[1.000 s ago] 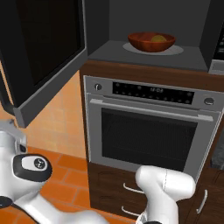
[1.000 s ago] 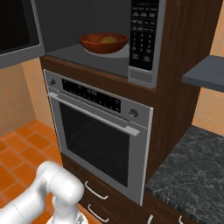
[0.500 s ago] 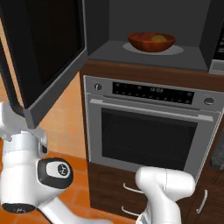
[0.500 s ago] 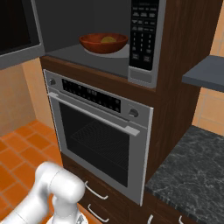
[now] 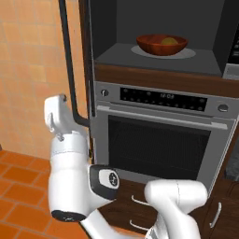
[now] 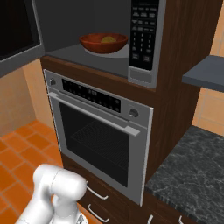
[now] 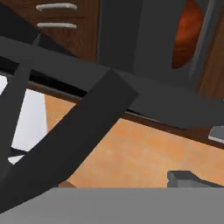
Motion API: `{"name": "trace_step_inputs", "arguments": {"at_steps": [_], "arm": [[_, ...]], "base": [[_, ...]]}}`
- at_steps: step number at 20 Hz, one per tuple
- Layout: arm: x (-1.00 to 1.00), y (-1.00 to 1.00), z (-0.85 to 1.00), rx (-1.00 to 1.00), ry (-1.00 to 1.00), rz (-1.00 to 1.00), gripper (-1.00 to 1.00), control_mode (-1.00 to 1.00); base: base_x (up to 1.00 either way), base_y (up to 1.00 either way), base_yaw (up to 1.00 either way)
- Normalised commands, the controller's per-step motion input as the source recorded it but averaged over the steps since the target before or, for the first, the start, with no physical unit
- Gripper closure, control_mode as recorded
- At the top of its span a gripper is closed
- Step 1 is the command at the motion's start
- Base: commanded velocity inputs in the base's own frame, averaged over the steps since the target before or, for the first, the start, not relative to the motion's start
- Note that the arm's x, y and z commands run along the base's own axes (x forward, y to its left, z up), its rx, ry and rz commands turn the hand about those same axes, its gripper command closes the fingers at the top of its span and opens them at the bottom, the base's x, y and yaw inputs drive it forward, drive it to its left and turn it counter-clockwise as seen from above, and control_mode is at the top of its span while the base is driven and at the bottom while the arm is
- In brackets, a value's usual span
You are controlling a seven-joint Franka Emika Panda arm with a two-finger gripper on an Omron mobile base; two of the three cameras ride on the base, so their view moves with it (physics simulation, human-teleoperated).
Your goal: Pick the avocado from the sink and place it in the bowl. Then pick the bowl and place it in the microwave. Then close the microwave door and press the start button.
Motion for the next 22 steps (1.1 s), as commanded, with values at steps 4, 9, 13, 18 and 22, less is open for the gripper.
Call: {"name": "trace_step_inputs", "arguments": {"at_steps": [4, 9, 13, 18, 22], "arm": [[0.0, -0.91, 0.18, 0.24, -0.05, 0.0, -1.0, -1.0], [0.0, -0.98, 0.41, 0.32, -0.05, 0.0, -1.0, -1.0], [0.4, -0.74, 0.5, 0.26, 0.01, 0.0, -1.0, -1.0], [0.86, -0.64, 0.17, 0.19, 0.07, 0.0, -1.0, -1.0], [1.0, -0.68, 0.0, 0.11, 0.02, 0.0, -1.0, -1.0]], "base": [[0.0, 0.0, 0.0], [0.0, 0.0, 0.0], [0.0, 0.0, 0.0], [0.0, 0.0, 0.0], [0.0, 0.0, 0.0]]}}
